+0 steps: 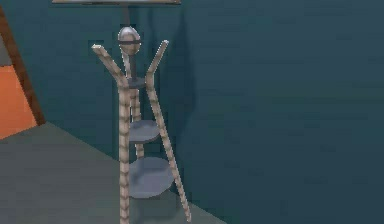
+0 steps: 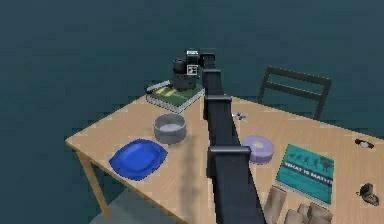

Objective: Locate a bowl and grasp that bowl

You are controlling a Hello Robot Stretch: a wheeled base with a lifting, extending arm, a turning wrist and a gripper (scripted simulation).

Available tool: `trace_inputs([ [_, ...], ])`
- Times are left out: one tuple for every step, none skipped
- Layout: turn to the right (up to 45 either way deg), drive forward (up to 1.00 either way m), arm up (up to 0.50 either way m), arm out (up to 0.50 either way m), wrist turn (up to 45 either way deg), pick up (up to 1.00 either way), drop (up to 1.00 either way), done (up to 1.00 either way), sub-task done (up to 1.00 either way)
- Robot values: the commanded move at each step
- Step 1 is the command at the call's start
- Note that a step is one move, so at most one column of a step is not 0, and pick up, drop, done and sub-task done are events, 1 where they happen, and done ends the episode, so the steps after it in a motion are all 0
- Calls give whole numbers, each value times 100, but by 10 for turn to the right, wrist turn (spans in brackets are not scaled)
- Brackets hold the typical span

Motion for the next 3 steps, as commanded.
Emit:
trace_inputs([
  [0, 0, -30, 0, 0, 0, 0, 0, 0],
  [0, 0, 0, 0, 0, 100, 0, 0, 0],
  [0, 0, 10, 0, 0, 0, 0, 0, 0],
])
